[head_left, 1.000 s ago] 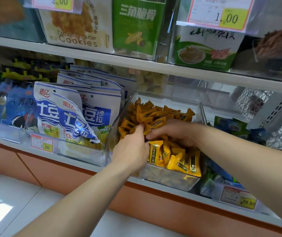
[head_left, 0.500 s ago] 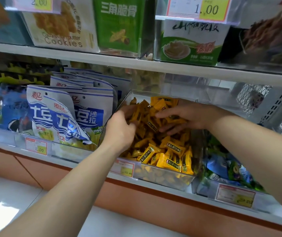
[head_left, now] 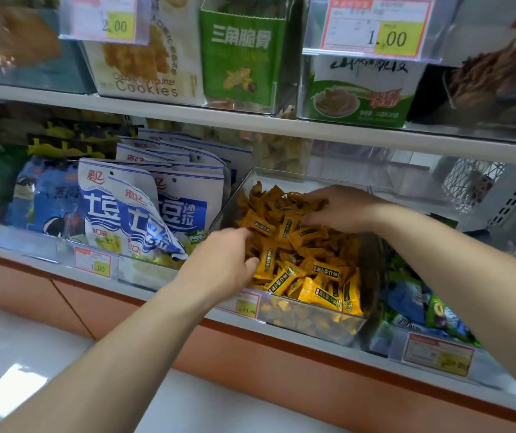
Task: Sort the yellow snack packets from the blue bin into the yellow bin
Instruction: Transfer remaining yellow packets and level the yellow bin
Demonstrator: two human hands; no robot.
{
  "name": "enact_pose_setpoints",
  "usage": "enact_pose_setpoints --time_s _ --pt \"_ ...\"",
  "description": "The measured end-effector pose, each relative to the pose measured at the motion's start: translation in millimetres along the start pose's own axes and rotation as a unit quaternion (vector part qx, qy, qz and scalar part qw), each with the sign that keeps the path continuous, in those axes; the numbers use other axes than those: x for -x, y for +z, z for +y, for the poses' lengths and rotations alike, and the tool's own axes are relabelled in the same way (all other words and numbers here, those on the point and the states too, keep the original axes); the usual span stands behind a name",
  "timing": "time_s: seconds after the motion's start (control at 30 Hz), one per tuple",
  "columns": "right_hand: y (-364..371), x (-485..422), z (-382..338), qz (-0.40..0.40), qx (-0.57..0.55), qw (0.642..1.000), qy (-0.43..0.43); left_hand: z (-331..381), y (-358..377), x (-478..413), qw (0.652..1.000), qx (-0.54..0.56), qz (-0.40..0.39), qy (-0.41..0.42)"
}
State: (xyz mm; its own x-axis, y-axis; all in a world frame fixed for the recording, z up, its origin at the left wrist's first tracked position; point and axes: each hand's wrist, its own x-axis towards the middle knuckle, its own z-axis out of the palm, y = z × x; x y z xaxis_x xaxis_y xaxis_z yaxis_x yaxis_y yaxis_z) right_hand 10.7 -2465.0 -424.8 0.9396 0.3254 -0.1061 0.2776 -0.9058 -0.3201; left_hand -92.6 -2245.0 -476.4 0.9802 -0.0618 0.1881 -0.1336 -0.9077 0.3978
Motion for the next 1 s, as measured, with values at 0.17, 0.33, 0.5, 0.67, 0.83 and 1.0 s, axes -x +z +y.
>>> enact_pose_setpoints --time_s 0.17,0.33,0.5,0.67,0.83,1.0 --pt "17 2 -38 0.096 0.046 0.989 -0.102 -11 -3 32 0.996 -0.07 -0.006 0.051" --pt "50 3 -83 -0.108 -0.083 0.96 -0.246 -37 -18 50 0.991 -0.093 0.059 0.072" --pt "70 -9 -85 -0.15 0.255 0.937 -0.188 -49 -13 56 0.993 -0.083 0.058 0.067" --pt "40 0 -47 -0.202 0.129 0.959 -0.153 -47 -5 51 0.991 -0.094 0.075 0.061" --pt "3 9 -20 -0.049 -0.07 0.985 -0.152 -39 -9 44 0.991 -0.113 0.06 0.028" --pt "1 10 -3 0.025 0.008 0.994 -0.104 -22 -8 46 0.993 -0.099 0.053 0.044"
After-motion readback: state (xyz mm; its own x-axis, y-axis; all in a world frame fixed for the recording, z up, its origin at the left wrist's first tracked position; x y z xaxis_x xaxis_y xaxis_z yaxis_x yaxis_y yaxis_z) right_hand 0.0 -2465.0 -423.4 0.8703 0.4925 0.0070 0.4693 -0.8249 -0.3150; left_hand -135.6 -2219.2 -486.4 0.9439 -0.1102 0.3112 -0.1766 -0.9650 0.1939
